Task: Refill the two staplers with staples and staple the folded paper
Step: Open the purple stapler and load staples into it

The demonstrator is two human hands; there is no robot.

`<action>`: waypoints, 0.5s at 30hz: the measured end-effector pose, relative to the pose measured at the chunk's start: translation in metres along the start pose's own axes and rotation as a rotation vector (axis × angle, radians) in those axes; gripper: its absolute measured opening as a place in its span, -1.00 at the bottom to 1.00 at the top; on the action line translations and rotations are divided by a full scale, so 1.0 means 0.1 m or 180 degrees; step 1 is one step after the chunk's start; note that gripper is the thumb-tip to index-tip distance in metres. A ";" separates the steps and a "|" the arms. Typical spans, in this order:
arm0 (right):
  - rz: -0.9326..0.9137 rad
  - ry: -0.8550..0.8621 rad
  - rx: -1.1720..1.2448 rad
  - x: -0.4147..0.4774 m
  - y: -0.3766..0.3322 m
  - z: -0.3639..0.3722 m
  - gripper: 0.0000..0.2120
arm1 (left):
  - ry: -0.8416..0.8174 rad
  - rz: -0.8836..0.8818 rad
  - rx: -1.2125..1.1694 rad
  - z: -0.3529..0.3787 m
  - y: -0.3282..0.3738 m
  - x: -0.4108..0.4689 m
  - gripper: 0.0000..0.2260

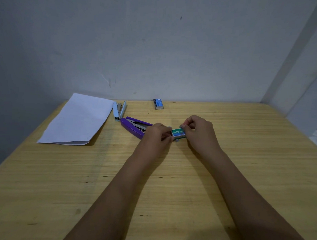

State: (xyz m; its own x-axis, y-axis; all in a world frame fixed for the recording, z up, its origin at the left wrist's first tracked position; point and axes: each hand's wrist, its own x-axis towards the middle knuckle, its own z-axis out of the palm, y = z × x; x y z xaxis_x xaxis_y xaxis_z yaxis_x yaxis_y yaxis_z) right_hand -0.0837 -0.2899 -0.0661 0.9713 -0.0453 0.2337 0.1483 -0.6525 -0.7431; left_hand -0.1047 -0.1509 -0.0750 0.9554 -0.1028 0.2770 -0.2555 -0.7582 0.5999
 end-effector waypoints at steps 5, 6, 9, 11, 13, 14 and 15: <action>0.0104 -0.0006 0.0090 0.01 0.02 0.03 -0.94 | 0.0098 -0.0101 -0.0190 0.00 0.02 -0.01 -0.66; 0.0096 -0.0013 0.0082 0.01 0.02 0.03 -0.94 | 0.0092 -0.0087 -0.0179 0.00 0.03 -0.01 -0.67; 0.0015 -0.0008 0.0038 0.00 0.01 0.02 -0.94 | 0.0012 0.0053 -0.0102 -0.02 0.02 -0.01 -0.69; -0.0148 0.0020 0.0044 -0.01 -0.01 -0.01 -0.95 | 0.0008 0.0109 0.0066 -0.06 -0.01 0.00 -0.71; -0.0325 -0.0100 0.0112 -0.02 -0.02 -0.02 -0.95 | 0.0237 0.0116 0.0200 -0.13 -0.09 0.01 -0.73; -0.0380 -0.0240 0.0113 -0.03 -0.02 -0.02 -0.94 | 0.0386 0.0079 0.0249 -0.18 -0.14 0.02 -0.73; -0.0429 -0.0391 0.0070 -0.04 -0.01 -0.01 -0.94 | 0.0475 0.0000 0.0302 -0.22 -0.19 0.02 -0.74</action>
State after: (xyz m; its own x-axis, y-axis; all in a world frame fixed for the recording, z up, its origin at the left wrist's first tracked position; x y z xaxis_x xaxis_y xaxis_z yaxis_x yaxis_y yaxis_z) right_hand -0.0880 -0.2893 -0.0655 0.9576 0.1350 0.2545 0.2813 -0.6296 -0.7242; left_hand -0.1012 -0.1222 -0.0693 0.9209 -0.0113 0.3895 -0.2335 -0.8164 0.5283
